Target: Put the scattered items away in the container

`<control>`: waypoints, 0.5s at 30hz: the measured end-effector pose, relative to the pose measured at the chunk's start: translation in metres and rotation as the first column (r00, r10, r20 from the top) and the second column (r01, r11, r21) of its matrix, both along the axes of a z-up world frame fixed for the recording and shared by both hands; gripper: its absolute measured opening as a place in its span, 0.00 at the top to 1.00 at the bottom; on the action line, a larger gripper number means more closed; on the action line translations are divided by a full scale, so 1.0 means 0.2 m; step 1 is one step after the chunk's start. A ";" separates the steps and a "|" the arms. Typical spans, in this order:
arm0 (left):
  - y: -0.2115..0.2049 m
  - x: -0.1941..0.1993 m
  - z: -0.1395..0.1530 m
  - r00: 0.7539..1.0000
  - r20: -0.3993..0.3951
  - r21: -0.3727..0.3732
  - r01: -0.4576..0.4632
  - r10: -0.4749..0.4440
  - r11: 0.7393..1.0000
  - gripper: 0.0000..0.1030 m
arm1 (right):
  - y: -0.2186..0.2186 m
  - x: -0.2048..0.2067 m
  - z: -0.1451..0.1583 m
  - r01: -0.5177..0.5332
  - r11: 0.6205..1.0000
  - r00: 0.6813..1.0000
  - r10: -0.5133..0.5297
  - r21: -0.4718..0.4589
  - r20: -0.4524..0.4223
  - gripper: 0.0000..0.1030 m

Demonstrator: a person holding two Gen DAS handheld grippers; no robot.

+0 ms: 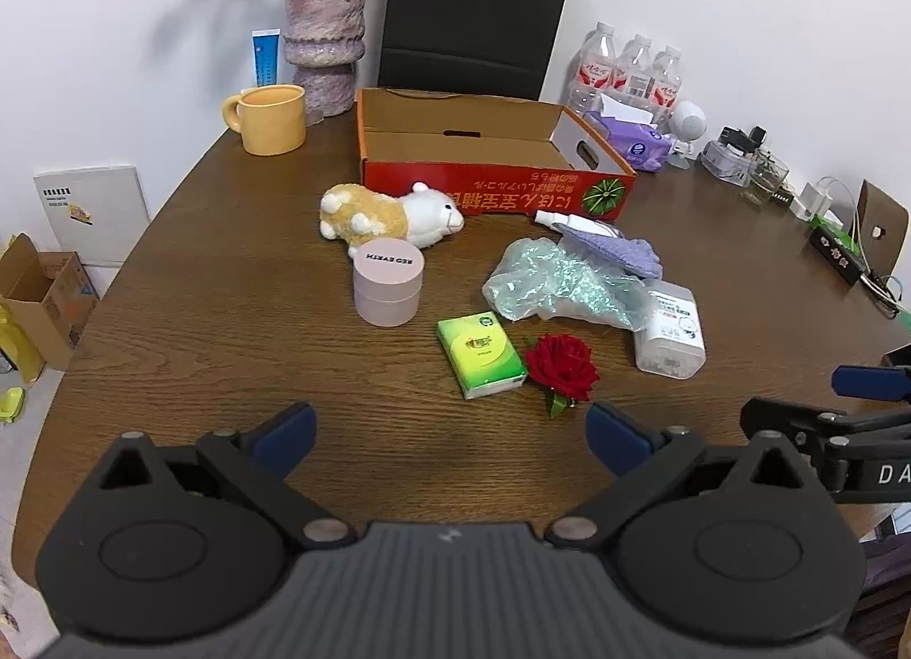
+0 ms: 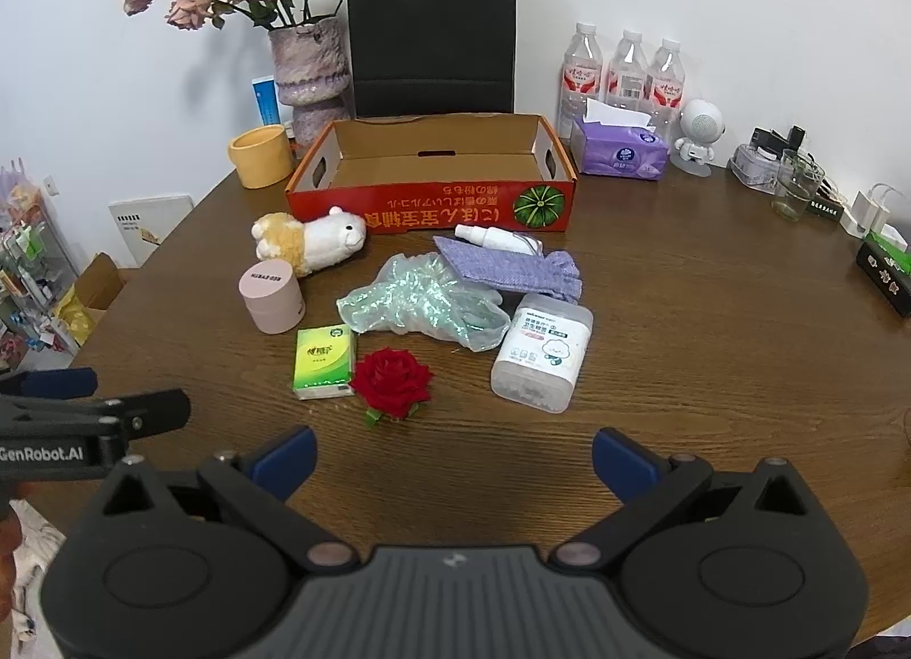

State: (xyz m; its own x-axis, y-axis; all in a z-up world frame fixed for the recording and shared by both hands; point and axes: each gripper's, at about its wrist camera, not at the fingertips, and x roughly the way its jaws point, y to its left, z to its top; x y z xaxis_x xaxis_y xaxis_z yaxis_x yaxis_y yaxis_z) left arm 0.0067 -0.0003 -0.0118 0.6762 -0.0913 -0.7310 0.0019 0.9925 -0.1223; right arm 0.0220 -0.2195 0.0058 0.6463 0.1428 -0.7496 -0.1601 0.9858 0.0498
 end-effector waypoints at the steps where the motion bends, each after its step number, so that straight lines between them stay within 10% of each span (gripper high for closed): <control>1: 0.00 0.00 0.00 1.000 0.000 0.002 0.001 -0.001 1.000 0.00 | 0.00 0.00 0.00 0.000 1.000 1.000 0.000 0.000 -0.001 0.00; 15: 0.02 -0.03 0.01 0.999 0.020 -0.084 -0.037 0.039 0.996 0.00 | 0.02 0.00 0.00 0.007 1.000 1.000 -0.007 -0.016 0.007 0.00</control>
